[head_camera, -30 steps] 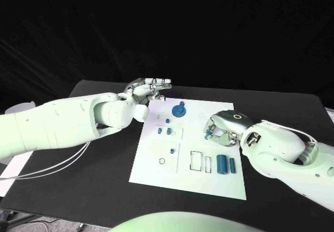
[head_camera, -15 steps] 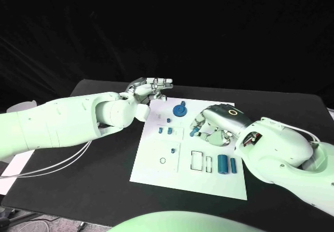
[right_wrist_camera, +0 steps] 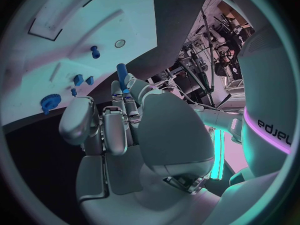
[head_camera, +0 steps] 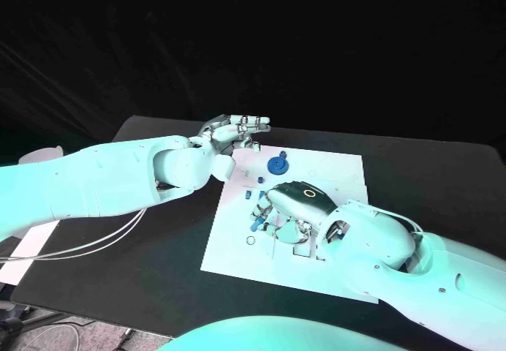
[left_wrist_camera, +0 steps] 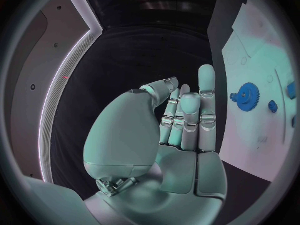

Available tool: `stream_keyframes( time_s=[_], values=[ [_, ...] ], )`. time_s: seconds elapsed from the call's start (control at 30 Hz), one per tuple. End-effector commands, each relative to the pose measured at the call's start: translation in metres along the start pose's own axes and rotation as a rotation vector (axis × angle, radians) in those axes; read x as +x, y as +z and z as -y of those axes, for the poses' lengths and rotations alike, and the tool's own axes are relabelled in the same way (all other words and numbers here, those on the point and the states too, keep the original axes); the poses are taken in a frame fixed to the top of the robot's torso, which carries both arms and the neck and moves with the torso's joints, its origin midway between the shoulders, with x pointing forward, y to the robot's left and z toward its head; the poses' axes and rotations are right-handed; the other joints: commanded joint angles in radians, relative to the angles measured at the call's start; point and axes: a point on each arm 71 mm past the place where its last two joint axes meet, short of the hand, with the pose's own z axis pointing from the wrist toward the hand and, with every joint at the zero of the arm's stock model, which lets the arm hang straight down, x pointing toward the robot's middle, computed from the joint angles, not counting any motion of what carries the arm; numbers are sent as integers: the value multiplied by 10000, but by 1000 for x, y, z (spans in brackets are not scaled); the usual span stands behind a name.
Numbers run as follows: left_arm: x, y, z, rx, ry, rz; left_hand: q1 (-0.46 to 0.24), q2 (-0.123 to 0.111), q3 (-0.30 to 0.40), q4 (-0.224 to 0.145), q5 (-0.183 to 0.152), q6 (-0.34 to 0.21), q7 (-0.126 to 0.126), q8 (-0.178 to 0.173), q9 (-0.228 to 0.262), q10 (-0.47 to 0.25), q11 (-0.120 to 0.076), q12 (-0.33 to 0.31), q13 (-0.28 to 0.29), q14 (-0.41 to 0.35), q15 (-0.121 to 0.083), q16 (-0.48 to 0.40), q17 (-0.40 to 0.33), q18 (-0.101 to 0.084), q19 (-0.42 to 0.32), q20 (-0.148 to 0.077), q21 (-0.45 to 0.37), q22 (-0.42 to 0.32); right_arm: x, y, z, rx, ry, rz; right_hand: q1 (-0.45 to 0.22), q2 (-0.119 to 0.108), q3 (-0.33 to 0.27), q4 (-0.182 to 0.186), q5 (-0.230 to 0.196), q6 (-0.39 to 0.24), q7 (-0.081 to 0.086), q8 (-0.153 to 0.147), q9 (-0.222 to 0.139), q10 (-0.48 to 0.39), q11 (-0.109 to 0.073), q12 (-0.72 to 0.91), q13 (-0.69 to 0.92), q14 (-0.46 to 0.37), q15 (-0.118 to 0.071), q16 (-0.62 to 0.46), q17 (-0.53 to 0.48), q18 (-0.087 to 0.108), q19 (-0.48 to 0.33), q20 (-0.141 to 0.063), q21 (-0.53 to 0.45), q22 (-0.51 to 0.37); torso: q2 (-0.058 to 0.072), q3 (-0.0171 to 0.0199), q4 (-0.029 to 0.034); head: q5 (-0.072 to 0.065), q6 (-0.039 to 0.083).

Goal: Assemble the parts on the task board

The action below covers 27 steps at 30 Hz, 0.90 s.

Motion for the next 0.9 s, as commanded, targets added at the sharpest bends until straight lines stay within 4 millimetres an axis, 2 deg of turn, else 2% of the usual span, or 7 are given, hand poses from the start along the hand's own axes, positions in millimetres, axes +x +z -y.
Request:
stream_keyframes(
  time_s=[0.03, 0.17, 0.27, 0.37, 0.43, 0.7, 0.9],
  values=[
    [4, 1, 1, 85, -43, -285, -55, 41, 12, -71, 39, -53, 12, -31, -1, -65, 6, 56, -7, -54, 19, 31, -5, 99, -54, -6, 25, 10, 12, 3, -1, -242, 273, -426, 153, 91, 83, -28, 57, 11, 84, -17, 7, 321, -269, -59, 18, 546, 44, 23, -14, 131, 30, 19, -8, -12, 10, 18, -2, 86, -50],
    [5, 2, 0, 80, -40, -307, -55, 41, 12, -71, 39, -53, 12, -31, -1, -65, 6, 56, -7, -54, 19, 31, -5, 99, -54, -6, 25, 10, 20, 7, 0, -227, 386, -665, 153, 97, 101, -40, 58, 7, 91, -25, 7, 320, -263, -73, 18, 546, 48, 24, -14, 133, 26, 21, -13, -20, 11, 11, -22, 193, -85],
    [7, 2, 0, 67, -54, -366, -60, 46, 8, -73, 38, -57, 19, -28, -1, -71, 10, 68, -6, -56, 21, 37, -8, 99, -57, -3, 28, 13, 25, 9, 1, -204, 412, -832, 141, 89, 120, -59, 57, -2, 103, -40, 7, 316, -253, -98, 18, 544, 56, 20, -22, 133, 22, 27, -18, -28, 4, -5, -2, 177, -122],
    [8, 3, 0, 65, -59, -390, -60, 46, 8, -73, 38, -57, 19, -28, -1, -71, 10, 68, -6, -56, 21, 37, -8, 99, -57, -3, 28, 13, 28, 10, 2, -209, 416, -918, 113, 66, 120, -70, 61, -5, 110, -52, 7, 314, -244, -119, 19, 542, 63, 18, -26, 134, 16, 34, -25, -38, 2, 1, -12, 214, -133],
    [8, 3, 0, 64, -60, -394, -60, 46, 8, -73, 38, -57, 19, -28, -1, -71, 10, 68, -6, -56, 21, 37, -8, 99, -57, -3, 28, 13, 29, 11, 2, -216, 414, -981, 108, 61, 119, -72, 63, -5, 112, -54, 8, 314, -242, -124, 19, 542, 65, 17, -28, 134, 16, 36, -24, -36, 1, 19, -29, 248, -150],
    [9, 3, -1, 64, -66, -415, -60, 46, 8, -73, 38, -57, 19, -28, -1, -71, 10, 68, -6, -56, 21, 37, -8, 99, -57, -3, 28, 13, 34, 12, 4, -88, 244, -1230, 107, 60, 119, -73, 63, -5, 112, -54, 8, 314, -242, -124, 19, 542, 65, 17, -28, 133, 16, 36, -24, -35, -3, 14, -22, 244, -179],
    [9, 3, -1, 61, -66, -415, -71, 46, 1, -71, 36, -58, 23, -23, 1, -76, 13, 79, -5, -61, 24, 39, -18, 99, -61, 0, 31, 16, 35, 14, 7, 59, -126, -1243, 93, 56, 120, -76, 65, -2, 114, -57, 9, 319, -240, -131, 21, 540, 69, 13, -36, 134, 13, 39, -27, -41, -3, 19, -28, 228, -156]
  ],
)
